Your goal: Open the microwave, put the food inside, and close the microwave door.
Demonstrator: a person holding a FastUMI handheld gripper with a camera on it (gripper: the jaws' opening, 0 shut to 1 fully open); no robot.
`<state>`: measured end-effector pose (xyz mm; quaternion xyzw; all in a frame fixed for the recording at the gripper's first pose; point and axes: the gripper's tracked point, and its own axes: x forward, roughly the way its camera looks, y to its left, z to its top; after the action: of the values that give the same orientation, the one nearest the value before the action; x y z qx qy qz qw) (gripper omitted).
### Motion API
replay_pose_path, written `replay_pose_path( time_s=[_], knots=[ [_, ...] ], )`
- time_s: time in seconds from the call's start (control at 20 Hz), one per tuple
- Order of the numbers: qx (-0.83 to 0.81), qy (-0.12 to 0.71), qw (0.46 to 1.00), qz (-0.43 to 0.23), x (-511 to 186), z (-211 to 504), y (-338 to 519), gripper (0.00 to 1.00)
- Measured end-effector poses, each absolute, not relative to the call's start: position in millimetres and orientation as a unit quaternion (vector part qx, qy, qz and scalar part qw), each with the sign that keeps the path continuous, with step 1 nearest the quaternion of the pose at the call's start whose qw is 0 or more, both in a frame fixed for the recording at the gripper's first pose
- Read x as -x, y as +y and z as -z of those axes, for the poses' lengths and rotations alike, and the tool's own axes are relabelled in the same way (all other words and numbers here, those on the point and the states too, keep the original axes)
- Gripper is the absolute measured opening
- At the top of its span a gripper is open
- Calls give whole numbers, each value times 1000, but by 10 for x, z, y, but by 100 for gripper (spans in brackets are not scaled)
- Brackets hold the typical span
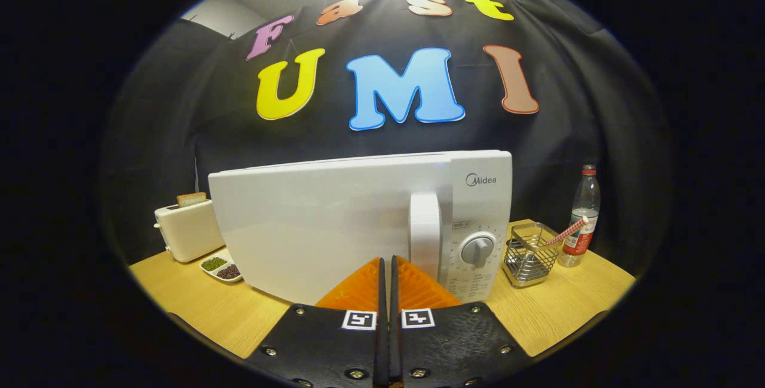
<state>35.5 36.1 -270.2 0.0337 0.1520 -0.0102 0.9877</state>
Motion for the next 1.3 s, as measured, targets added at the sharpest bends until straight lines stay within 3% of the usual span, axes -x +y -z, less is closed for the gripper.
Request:
replay_pose_path(
  time_s=[0.2,0.35,0.85,1.3],
  knots=[
    [-11,130,991,37,-570,2587,362,1],
    [-28,162,985,60,-747,2751,294,1],
    [-20,164,984,61,-668,2644,287,2],
    [-8,111,993,47,-622,1767,325,4]
  ],
)
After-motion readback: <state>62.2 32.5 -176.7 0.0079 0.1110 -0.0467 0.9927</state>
